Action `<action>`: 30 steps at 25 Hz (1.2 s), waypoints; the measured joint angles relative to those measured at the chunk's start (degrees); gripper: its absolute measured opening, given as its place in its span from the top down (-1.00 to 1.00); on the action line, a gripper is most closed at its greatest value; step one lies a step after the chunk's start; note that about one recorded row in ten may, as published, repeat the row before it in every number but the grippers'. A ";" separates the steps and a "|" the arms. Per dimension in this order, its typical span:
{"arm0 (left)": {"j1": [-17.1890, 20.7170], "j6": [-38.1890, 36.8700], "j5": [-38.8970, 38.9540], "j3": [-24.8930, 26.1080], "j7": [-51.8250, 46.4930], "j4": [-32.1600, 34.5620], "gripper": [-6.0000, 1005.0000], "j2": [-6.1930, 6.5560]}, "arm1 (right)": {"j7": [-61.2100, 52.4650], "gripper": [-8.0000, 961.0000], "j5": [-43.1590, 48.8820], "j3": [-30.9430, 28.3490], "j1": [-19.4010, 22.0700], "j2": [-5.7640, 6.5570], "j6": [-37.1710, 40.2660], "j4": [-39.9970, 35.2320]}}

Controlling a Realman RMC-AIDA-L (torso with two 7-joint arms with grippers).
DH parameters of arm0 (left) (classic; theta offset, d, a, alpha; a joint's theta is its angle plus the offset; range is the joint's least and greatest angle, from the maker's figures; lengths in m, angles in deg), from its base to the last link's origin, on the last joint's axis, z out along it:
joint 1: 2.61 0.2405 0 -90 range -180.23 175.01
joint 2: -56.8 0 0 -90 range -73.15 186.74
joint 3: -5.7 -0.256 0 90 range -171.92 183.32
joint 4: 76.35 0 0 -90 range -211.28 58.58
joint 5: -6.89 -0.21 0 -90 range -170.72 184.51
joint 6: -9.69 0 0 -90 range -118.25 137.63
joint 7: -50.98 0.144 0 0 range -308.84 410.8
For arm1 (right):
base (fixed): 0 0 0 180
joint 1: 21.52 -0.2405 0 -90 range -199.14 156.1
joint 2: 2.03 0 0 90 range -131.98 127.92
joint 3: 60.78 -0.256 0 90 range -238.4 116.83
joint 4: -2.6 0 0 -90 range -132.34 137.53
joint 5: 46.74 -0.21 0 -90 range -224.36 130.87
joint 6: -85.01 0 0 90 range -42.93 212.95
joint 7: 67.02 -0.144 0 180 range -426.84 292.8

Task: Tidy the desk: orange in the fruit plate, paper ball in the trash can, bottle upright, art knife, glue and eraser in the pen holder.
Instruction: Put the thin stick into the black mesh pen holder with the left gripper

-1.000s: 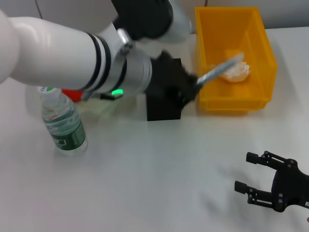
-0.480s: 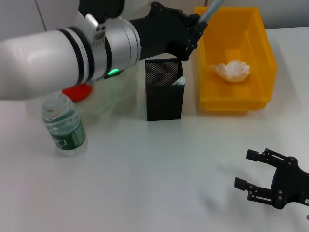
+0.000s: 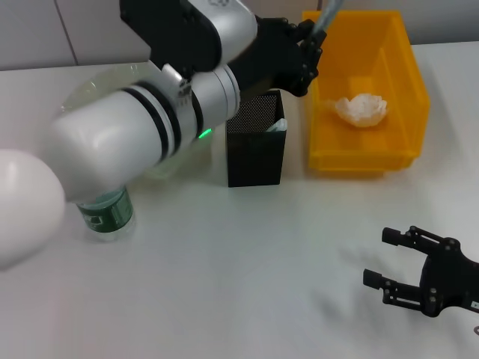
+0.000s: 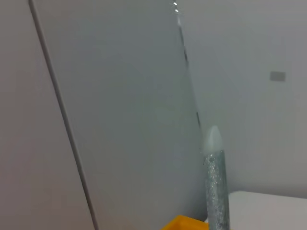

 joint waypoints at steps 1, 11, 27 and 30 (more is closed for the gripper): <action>0.10 1.82 0.17 -1.18 -0.16 -0.47 0.72 0.00 | -0.11 -0.68 0.01 0.00 -0.02 0.01 -0.02 -0.01; 1.96 24.03 1.12 -13.77 -2.82 -6.88 0.72 -0.09 | -0.16 -0.68 0.08 0.40 0.00 0.10 -0.52 -0.16; 0.44 39.19 -8.82 -20.95 -22.47 -18.72 0.74 -0.09 | -0.16 -0.68 0.96 0.62 -0.24 0.11 -0.72 -0.35; 0.06 40.03 -10.55 -21.15 -25.38 -20.38 0.74 -0.08 | -0.16 -0.68 0.98 0.62 -0.23 0.11 -0.72 -0.34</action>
